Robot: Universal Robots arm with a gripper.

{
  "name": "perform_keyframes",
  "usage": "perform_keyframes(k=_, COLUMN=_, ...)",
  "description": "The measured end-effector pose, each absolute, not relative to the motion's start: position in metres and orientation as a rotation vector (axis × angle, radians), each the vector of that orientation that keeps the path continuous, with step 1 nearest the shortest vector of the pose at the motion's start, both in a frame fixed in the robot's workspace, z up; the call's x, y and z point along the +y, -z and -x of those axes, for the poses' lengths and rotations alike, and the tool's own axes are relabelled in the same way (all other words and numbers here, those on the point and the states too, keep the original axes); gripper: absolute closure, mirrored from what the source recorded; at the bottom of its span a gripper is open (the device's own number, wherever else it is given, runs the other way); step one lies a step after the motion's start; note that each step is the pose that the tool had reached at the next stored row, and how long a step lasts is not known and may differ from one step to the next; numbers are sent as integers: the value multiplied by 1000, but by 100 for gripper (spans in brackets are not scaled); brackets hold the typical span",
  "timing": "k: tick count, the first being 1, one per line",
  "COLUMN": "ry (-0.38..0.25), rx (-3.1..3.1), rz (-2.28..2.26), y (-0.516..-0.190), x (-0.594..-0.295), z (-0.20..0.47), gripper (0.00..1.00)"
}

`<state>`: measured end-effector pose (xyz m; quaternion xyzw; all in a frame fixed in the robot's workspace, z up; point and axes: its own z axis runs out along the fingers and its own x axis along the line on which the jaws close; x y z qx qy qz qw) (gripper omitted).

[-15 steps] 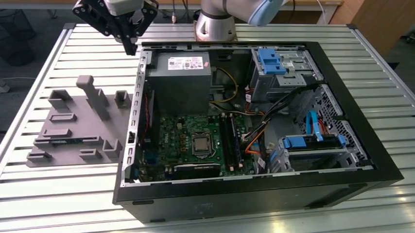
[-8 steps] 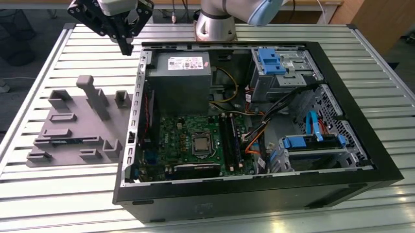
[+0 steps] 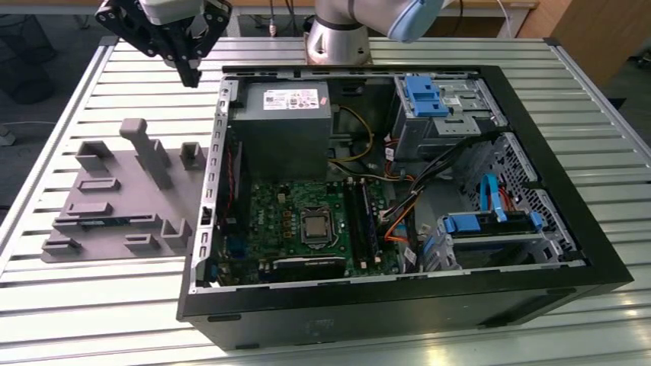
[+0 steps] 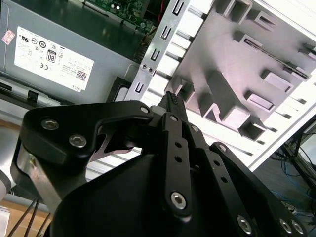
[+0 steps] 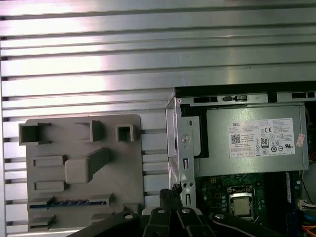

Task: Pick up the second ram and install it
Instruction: 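Reach for the second ram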

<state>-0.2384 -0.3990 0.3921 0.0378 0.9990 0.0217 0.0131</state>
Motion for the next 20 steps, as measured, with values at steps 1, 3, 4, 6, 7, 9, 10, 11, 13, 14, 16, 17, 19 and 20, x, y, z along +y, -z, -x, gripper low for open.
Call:
perform_keyframes(k=1, ry=-68, rx=3113, rz=-118, y=-392, x=-399, z=240, gripper=89)
perform_keyframes(k=3, ry=-68, rx=3112, rz=-118, y=-392, x=-399, z=243, gripper=89)
perform_keyframes(k=4, ry=-68, rx=3112, rz=-118, y=-392, x=-399, z=244, gripper=89)
perform_keyframes(k=6, ry=-68, rx=3112, rz=-118, y=-392, x=-399, z=247, gripper=89)
perform_keyframes(k=7, ry=-68, rx=3112, rz=-118, y=-392, x=-399, z=248, gripper=89)
perform_keyframes(k=9, ry=-68, rx=3112, rz=-118, y=-392, x=-399, z=251, gripper=89)
perform_keyframes(k=10, ry=-68, rx=3112, rz=-118, y=-392, x=-399, z=252, gripper=89)
perform_keyframes(k=11, ry=-68, rx=3112, rz=-118, y=-392, x=-399, z=254, gripper=89)
perform_keyframes(k=13, ry=-68, rx=3112, rz=-118, y=-392, x=-399, z=257, gripper=89)
perform_keyframes(k=14, ry=-68, rx=3112, rz=-118, y=-392, x=-399, z=259, gripper=89)
perform_keyframes(k=16, ry=-68, rx=3112, rz=-118, y=-392, x=-399, z=262, gripper=89)
perform_keyframes(k=17, ry=-68, rx=3112, rz=-118, y=-392, x=-399, z=264, gripper=89)
perform_keyframes(k=19, ry=-68, rx=3112, rz=-118, y=-392, x=-400, z=268, gripper=89)
perform_keyframes(k=20, ry=-68, rx=3112, rz=-118, y=-392, x=-401, z=269, gripper=89)
